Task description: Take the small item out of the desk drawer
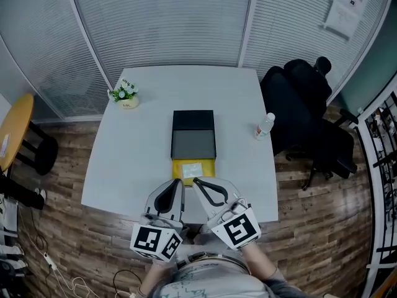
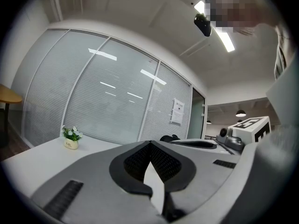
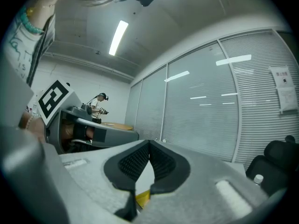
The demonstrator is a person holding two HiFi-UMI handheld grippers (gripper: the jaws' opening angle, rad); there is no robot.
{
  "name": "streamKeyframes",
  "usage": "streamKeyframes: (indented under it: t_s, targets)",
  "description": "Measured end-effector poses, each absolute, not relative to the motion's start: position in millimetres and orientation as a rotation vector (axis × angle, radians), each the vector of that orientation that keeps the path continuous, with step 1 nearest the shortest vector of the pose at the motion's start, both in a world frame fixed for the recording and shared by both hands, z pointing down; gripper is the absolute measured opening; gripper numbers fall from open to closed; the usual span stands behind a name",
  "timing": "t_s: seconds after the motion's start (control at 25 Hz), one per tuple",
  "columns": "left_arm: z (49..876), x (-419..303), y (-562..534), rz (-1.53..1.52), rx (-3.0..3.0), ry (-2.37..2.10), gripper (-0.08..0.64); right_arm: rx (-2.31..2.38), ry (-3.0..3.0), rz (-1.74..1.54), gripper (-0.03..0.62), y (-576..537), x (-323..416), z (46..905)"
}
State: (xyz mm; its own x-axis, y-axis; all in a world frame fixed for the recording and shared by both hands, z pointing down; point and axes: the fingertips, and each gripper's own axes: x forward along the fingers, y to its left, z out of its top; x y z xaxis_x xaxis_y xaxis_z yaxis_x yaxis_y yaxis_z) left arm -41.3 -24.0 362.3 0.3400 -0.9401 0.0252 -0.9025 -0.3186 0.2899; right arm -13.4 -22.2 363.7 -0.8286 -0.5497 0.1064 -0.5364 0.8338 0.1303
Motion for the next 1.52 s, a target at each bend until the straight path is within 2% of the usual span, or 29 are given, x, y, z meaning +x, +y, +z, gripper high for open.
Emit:
streamKeyframes:
  t_s: [0.72, 1.52]
  targets:
    - [350, -65, -81, -0.193, 2.503, -1.459, -0.003, 1.056, -2.802, -0.152, 0.003, -75, -48, 354]
    - [382, -118, -132, -0.158, 2.574, -1.24, -0.003, 1.223, -2.671, -0.113, 0.003, -127, -103, 375]
